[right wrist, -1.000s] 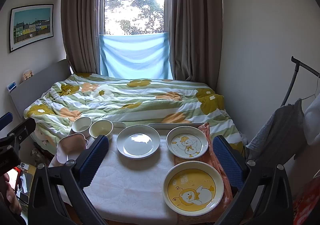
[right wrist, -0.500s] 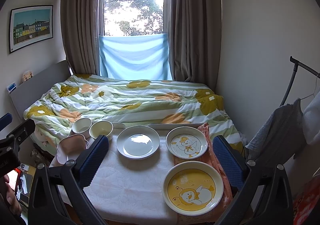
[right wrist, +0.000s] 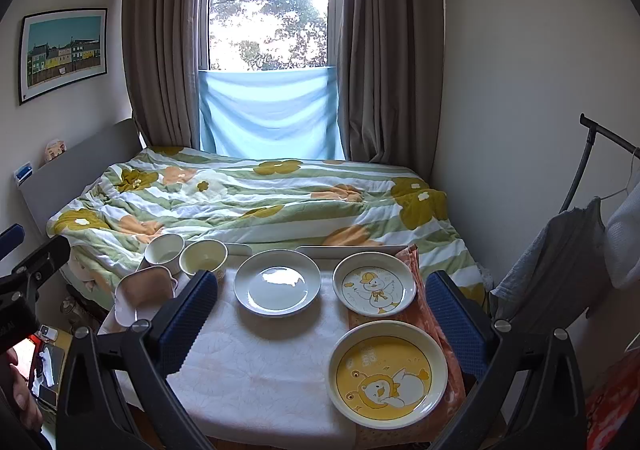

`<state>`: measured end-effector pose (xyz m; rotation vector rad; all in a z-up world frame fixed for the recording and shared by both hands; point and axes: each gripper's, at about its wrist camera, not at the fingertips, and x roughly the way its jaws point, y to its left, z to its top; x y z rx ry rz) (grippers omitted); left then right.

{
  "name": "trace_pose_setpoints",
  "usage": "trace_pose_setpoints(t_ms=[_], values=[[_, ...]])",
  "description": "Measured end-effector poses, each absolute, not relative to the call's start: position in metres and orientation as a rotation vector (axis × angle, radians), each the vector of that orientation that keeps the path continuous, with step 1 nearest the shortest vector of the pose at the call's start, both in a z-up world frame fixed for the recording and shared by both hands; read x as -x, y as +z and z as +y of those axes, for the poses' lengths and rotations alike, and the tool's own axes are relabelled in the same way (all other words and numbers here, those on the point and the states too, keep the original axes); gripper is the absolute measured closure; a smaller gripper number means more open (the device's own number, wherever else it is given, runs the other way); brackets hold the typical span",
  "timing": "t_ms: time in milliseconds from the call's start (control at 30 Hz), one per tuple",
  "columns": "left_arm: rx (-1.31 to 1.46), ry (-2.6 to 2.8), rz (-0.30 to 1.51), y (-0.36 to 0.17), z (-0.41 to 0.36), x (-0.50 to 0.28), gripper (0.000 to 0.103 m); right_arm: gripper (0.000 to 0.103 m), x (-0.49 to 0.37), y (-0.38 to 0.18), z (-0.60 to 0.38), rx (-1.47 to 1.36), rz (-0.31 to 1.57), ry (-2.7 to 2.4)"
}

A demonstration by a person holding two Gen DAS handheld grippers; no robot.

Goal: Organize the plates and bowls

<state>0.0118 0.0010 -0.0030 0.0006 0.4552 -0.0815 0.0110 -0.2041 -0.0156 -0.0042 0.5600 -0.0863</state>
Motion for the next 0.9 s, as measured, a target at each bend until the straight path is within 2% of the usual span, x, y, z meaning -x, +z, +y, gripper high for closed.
trace_pose_setpoints(t_ms=[733, 900], values=[[-0.019, -0.037, 0.434, 0.000, 0.015, -0.013, 0.000, 0.000, -0.003, -0.018, -0.211, -0.021, 0.541, -0.072], [-0.069, -0.120, 0.540, -0.012, 0.002, -0.037, 0.000, 0.000, -0.004, -0.028, -0.219, -0.045, 0.602, -0.096]])
